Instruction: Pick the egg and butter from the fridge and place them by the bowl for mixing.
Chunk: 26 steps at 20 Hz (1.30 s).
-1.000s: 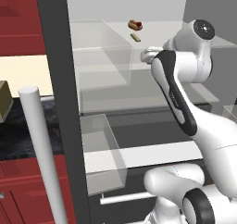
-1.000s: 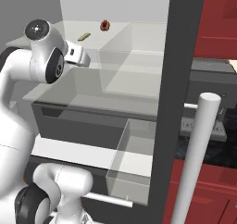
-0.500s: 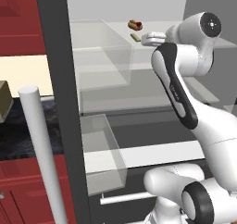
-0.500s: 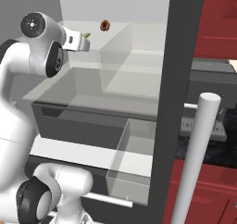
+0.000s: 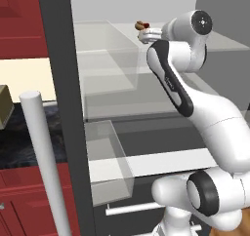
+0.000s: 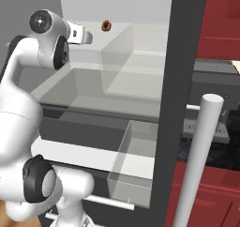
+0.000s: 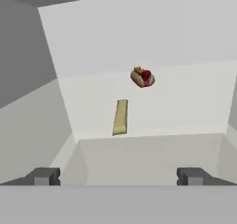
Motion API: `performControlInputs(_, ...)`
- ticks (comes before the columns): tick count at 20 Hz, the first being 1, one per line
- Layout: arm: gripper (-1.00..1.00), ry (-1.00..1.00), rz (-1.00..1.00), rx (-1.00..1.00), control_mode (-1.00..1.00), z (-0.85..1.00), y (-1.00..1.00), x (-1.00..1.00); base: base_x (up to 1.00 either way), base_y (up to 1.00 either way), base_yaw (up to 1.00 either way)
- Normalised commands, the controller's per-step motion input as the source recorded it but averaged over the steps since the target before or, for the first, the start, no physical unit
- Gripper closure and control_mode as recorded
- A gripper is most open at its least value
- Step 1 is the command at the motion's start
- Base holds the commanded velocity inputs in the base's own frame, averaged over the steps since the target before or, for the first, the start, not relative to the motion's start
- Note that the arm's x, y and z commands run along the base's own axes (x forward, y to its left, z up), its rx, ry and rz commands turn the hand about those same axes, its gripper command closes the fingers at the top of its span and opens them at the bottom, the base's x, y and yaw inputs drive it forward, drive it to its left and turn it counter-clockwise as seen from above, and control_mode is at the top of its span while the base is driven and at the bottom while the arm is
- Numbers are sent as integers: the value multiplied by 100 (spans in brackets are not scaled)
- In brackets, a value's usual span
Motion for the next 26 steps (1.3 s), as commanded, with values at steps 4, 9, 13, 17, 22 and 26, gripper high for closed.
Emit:
performControlInputs(4, -100, 8, 2, -11, -100, -1, 19, 58, 0, 0, 0)
performControlInputs(9, -100, 3, 1, -1, -100, -13, 3, 66, 0, 0, 0)
performControlInputs(13, -100, 6, 0, 0, -100, -22, -1, 70, 0, 0, 0)
performControlInputs(17, -100, 8, 0, 0, -100, -10, -3, 71, 0, 0, 0)
performControlInputs(22, -100, 12, 0, 0, -100, -1, -3, 72, 0, 0, 0)
performControlInputs(26, -100, 11, 0, -2, -100, -5, 1, 41, 0, 0, 0)
